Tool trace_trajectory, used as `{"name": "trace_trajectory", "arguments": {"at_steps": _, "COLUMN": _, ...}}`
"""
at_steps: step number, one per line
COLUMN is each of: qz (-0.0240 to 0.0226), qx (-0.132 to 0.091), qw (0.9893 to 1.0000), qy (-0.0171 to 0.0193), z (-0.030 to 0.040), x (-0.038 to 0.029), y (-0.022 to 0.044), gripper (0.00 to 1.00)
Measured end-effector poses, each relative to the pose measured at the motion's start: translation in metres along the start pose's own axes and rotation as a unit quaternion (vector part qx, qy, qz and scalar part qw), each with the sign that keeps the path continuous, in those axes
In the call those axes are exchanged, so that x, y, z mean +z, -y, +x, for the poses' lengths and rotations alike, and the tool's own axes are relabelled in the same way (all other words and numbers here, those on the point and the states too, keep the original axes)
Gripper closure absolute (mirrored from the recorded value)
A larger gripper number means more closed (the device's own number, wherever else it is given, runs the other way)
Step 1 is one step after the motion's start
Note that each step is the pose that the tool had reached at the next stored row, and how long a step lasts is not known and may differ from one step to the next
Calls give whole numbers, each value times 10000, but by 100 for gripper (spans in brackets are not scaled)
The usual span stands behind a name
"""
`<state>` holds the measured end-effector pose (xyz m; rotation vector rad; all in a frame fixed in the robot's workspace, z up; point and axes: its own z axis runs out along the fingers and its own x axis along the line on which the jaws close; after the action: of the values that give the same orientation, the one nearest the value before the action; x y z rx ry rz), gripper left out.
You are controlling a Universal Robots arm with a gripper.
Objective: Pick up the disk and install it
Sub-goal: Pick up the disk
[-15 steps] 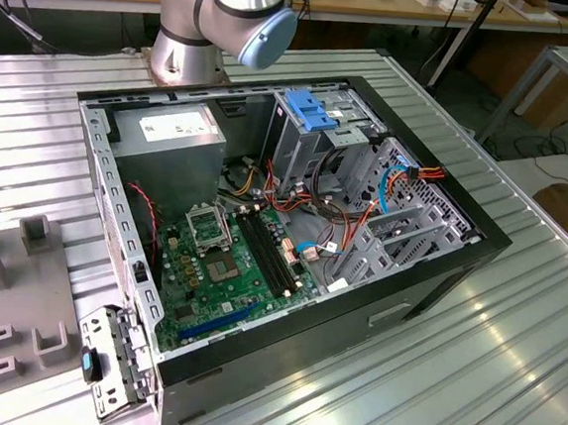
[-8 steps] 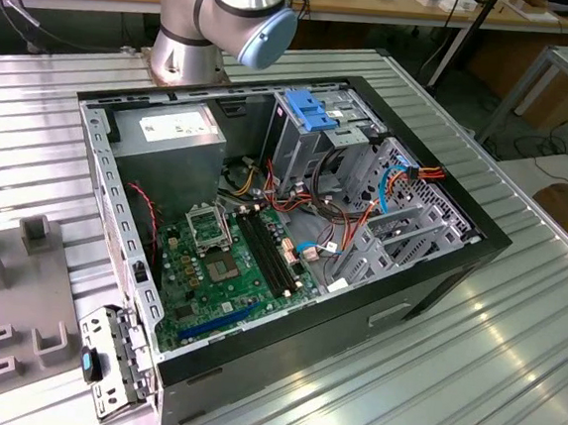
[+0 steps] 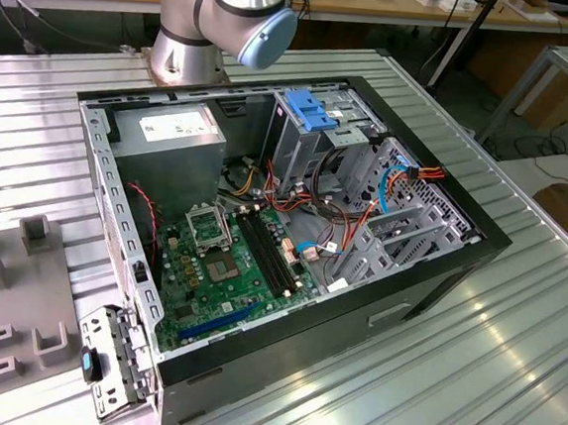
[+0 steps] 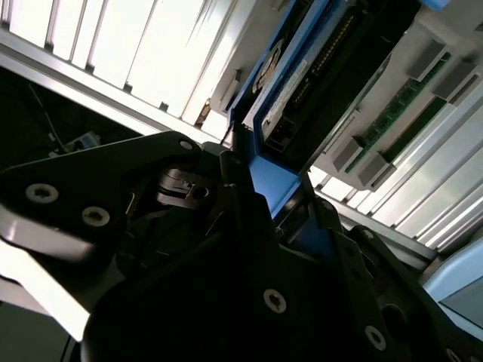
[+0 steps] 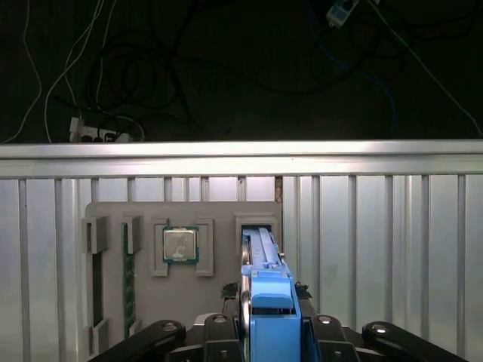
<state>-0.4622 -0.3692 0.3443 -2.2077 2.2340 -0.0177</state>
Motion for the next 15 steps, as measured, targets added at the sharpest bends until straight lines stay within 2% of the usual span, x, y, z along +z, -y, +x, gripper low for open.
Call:
{"name": "trace_trajectory", "arguments": {"at_steps": 5, "qz": 0, "qx": 0, "qw": 10000, "qy": 0, "z": 0, "x": -67, "y": 1, "gripper": 63}}
{"name": "trace_trajectory", "arguments": {"at_steps": 8, "qz": 0, "qx": 0, "qw": 10000, "qy": 0, "z": 1, "x": -158, "y": 1, "gripper": 63}}
{"name": "trace_trajectory", "arguments": {"at_steps": 10, "qz": -1, "qx": 0, "qw": 10000, "qy": 0, "z": 1, "x": -189, "y": 2, "gripper": 63}}
{"name": "trace_trajectory", "arguments": {"at_steps": 13, "qz": -1, "qx": 0, "qw": 10000, "qy": 0, "z": 2, "x": -310, "y": 3, "gripper": 63}}
{"name": "trace_trajectory", "arguments": {"at_steps": 15, "qz": -1, "qx": 0, "qw": 10000, "qy": 0, "z": 2, "x": -344, "y": 3, "gripper": 63}}
